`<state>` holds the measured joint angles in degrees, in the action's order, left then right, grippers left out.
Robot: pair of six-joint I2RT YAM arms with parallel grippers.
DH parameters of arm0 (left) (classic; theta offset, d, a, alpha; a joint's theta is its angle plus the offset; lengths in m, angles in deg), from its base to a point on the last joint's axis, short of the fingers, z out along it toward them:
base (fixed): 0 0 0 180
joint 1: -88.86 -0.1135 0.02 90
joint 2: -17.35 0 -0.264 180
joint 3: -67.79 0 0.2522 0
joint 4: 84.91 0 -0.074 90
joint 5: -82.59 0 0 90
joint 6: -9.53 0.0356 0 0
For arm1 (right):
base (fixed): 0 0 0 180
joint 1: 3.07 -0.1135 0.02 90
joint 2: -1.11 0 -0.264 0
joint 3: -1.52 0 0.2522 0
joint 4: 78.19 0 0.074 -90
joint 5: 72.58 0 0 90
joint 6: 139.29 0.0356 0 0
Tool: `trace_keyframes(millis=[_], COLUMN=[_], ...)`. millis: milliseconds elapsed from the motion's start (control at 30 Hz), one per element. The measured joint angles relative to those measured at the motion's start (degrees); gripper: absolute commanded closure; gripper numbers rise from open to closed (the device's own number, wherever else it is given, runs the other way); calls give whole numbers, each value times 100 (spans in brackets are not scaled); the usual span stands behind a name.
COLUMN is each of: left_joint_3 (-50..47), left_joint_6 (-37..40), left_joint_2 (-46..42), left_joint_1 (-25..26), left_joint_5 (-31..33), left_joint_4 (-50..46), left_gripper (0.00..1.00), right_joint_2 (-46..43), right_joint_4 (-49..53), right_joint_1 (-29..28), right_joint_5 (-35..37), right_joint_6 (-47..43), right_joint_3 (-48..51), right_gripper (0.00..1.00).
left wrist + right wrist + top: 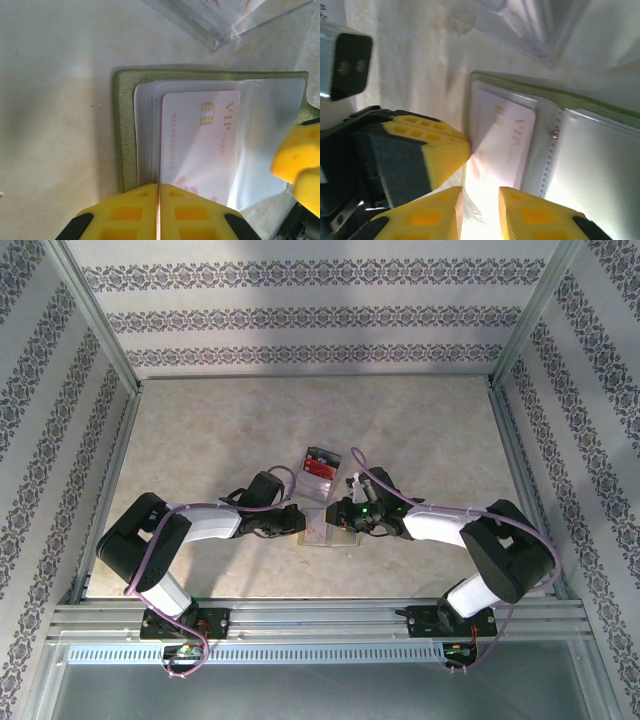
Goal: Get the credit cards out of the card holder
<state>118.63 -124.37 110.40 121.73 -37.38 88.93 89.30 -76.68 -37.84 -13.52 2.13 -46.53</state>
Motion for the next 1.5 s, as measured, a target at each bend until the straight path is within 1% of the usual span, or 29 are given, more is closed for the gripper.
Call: trace_keyframes(millis=[333, 667, 1033, 1100, 1500], left_joint_3=[0, 0, 17, 59, 122], left_joint_6=[15, 17, 20, 35, 39], left_joint_2=[0, 0, 0, 0, 0], left_joint_1=[0, 0, 0, 0, 0], left_joint_5=[20, 20, 50, 76, 153], left_joint_4=[-2, -2, -59, -136, -262], left_gripper=[90, 91, 92, 94, 94], right_joint_2=[275, 518, 535, 535, 535], right_joint_4=[-184, -772, -1005, -1056, -1178], right_joint_1=[2, 2, 2, 2, 2], right_joint_5=[-4, -227, -260, -260, -310], right_joint_6=[164, 295, 409, 422, 424], right_joint_3=[179, 260, 361, 382, 417], right_gripper=[74, 75, 80, 80, 81])
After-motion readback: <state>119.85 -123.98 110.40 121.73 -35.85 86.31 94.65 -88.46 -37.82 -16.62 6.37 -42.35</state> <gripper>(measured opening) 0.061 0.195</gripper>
